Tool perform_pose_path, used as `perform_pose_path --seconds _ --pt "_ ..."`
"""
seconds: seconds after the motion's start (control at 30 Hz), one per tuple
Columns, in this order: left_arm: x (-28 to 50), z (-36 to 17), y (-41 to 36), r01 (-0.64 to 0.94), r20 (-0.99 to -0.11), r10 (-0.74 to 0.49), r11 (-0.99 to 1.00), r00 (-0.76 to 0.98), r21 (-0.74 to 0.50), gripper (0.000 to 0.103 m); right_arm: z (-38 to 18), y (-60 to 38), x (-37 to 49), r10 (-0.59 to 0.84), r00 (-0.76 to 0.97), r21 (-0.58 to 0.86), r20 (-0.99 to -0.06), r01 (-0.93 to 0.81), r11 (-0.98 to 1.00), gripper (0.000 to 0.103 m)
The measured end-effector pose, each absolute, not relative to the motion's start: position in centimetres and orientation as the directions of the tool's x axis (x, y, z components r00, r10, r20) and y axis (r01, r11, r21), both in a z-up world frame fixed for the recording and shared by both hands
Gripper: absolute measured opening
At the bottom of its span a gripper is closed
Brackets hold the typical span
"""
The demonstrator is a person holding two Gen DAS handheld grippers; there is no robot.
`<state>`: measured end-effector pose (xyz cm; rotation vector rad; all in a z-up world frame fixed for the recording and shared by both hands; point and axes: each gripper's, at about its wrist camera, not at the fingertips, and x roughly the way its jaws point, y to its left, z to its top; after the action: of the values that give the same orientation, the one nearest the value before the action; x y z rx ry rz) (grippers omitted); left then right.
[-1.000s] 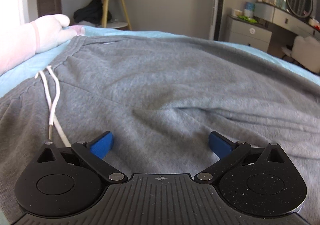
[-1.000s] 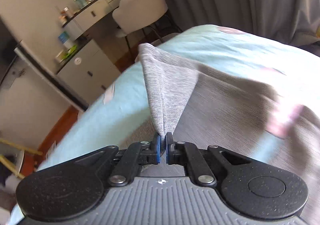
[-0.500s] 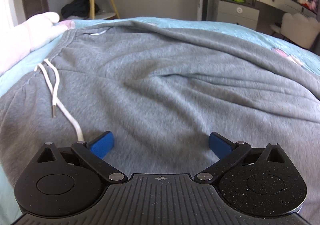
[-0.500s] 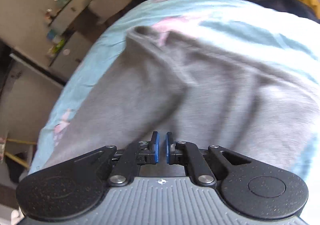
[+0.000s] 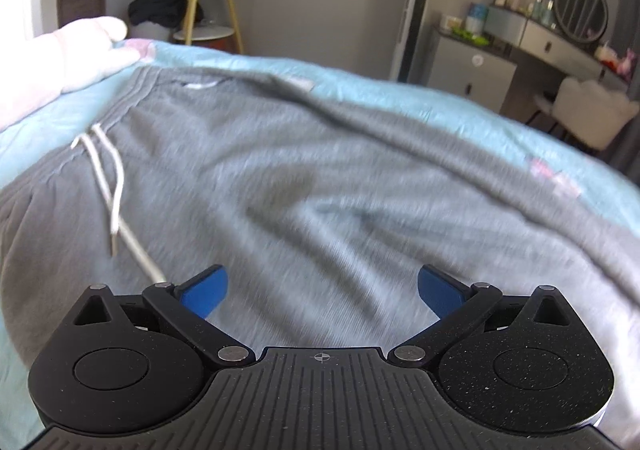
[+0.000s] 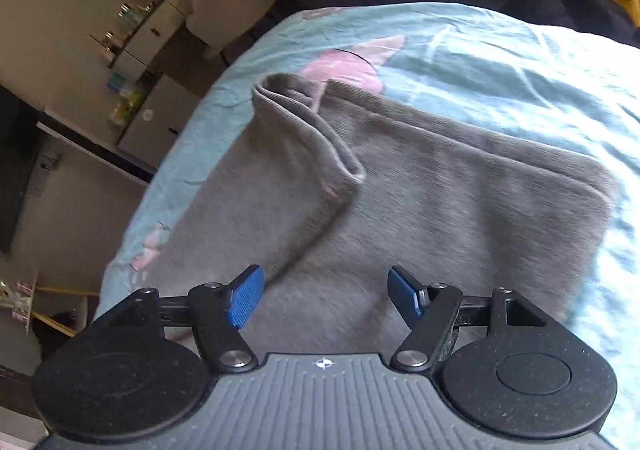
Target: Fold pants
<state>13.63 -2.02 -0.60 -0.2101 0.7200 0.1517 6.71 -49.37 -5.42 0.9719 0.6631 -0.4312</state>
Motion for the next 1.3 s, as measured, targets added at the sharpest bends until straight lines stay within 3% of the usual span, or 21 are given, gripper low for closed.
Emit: perform_pose_path --seconds 0.17,0.23,0.33,0.47,0.6,0.73,0.9,0.93,1.0,1.1,1.17,1.23,1.27,1.3 --pt "18.3 1.7 -0.4 -0.187 -0.676 -0.009 0.958 0.737 -0.216 0.103 -7.7 -49.3 10.1 -0.071 0.790 0.751 -0.609 0.603 0.270 0.064" --pt "20.5 2.3 -0.1 -0.201 -0.679 -0.008 0.952 0.734 -0.229 0.103 -8.2 -48.3 10.1 -0.131 0.819 0.802 -0.559 0.574 0.164 0.048" --pt "24.0 2.8 0.1 -0.199 -0.688 -0.034 0.946 0.725 -0.256 0.103 -9.3 -46.9 10.8 -0.163 0.798 0.804 -0.580 0.593 0.041 0.032" --pt "28.2 2.2 0.4 -0.193 -0.697 -0.074 0.936 0.713 -0.296 0.103 -8.9 -45.9 12.1 -0.222 0.785 0.783 -0.579 0.611 0.116 0.013" --pt "32.1 -0.3 2.2 -0.240 -0.743 -0.131 0.897 0.656 -0.371 0.103 -9.2 -46.2 12.7 -0.225 0.826 0.794 -0.517 0.561 0.235 0.012" --pt "34.2 -2.5 4.6 -0.369 -0.762 -0.136 0.813 0.633 -0.451 0.102 -9.9 -47.4 12.8 -0.180 0.821 0.782 -0.542 0.571 0.251 0.012" --pt "36.2 -3.4 6.0 -0.426 -0.743 -0.134 0.748 0.655 -0.510 0.093 -10.0 -47.6 13.3 -0.167 0.830 0.783 -0.532 0.557 0.276 0.014" --pt "36.5 -3.5 6.2 -0.430 -0.741 -0.138 0.739 0.657 -0.519 0.090 -10.1 -47.7 13.5 -0.160 0.834 0.789 -0.528 0.551 0.270 0.014" --pt "37.0 -3.8 6.8 -0.445 -0.732 -0.160 0.702 0.662 -0.556 0.069 -10.5 -47.8 13.2 -0.143 0.844 0.806 -0.517 0.536 0.253 0.014" --pt "37.5 -4.4 7.4 -0.450 -0.713 -0.217 0.645 0.666 -0.617 0.053 -10.9 -48.2 12.8 -0.127 0.857 0.827 -0.500 0.515 0.224 0.015" --pt "38.1 -4.4 6.7 -0.443 -0.735 -0.214 0.679 0.644 -0.585 0.046 -10.9 -48.2 13.1 -0.120 0.859 0.825 -0.497 0.511 0.240 0.015" --pt "38.3 -4.2 6.1 -0.430 -0.747 -0.203 0.710 0.633 -0.558 0.027 -11.0 -47.9 13.4 -0.115 0.862 0.824 -0.494 0.506 0.255 0.016" --pt "38.4 -4.3 5.8 -0.432 -0.754 -0.212 0.710 0.621 -0.556 0.012 -10.9 -47.7 13.5 -0.114 0.864 0.823 -0.490 0.502 0.267 0.016" --pt "38.4 -4.2 5.6 -0.442 -0.766 -0.203 0.715 0.611 -0.542 0.011 -10.7 -47.6 13.6 -0.112 0.865 0.817 -0.490 0.500 0.286 0.012"
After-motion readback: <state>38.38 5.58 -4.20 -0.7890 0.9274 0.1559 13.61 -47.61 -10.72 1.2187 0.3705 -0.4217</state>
